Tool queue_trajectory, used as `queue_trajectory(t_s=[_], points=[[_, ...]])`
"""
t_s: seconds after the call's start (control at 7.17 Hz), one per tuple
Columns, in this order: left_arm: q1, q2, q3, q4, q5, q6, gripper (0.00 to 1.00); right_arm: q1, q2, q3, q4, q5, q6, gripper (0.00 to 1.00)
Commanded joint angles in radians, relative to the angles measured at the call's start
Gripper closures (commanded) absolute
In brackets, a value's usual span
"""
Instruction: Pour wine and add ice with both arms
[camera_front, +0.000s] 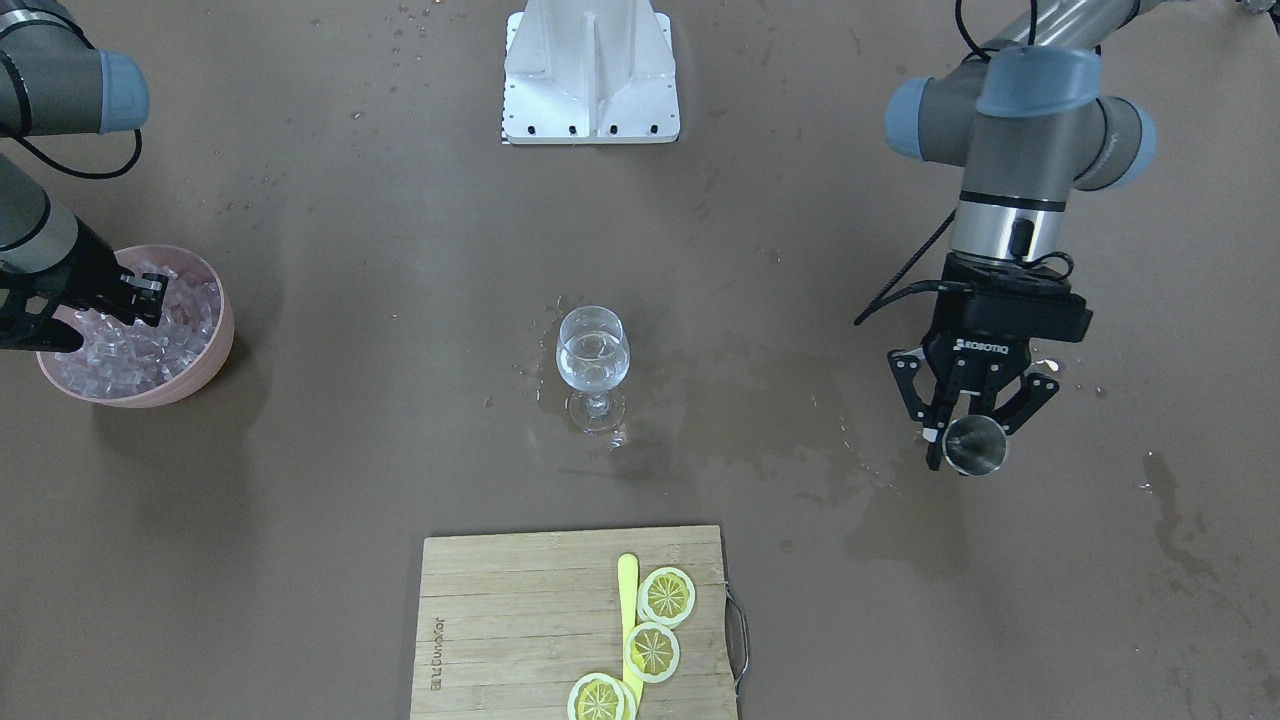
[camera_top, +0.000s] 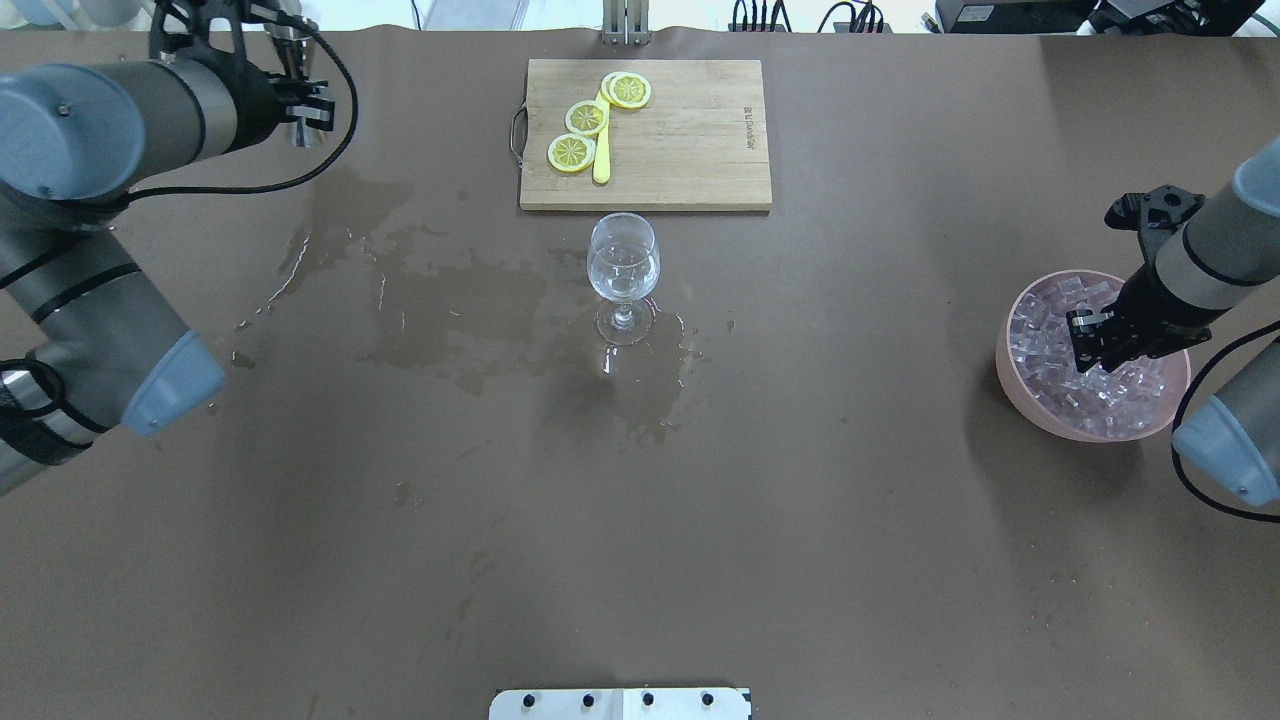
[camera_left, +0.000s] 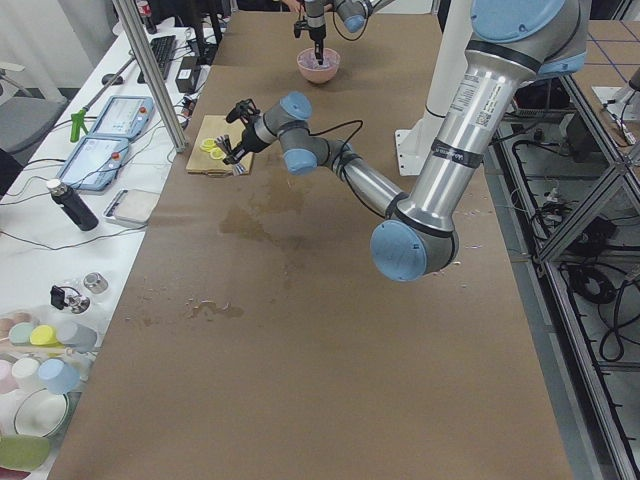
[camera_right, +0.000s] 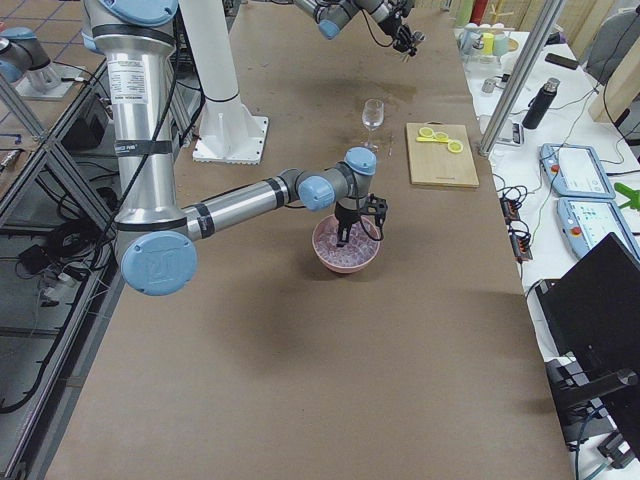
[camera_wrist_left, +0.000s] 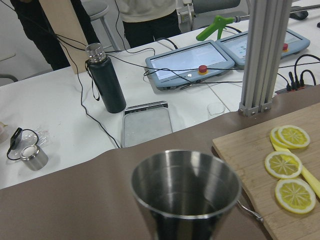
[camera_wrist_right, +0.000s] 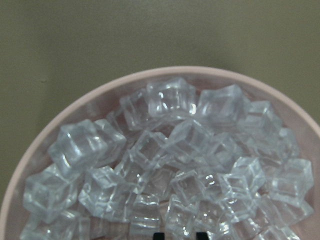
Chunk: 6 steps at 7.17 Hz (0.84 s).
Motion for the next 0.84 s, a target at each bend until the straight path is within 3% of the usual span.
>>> queue_trajectory(t_s=[0.0,0.28,0.7], points=[[-0.035,0.152,0.05,-0.295,-0.042,-0.097,1.0,0.031,0.0,0.041,-0.019,0.001,-0.001,0.77],[-0.044,0.231,0.146,-0.534,-0.04,-0.117,1.0,0.057,0.004,0.078,-0.045,0.009,-0.001,0.77],[-0.049,0.31,0.267,-0.748,-0.037,-0.112,1.0,0.083,0.012,0.078,-0.047,0.02,-0.001,0.77]])
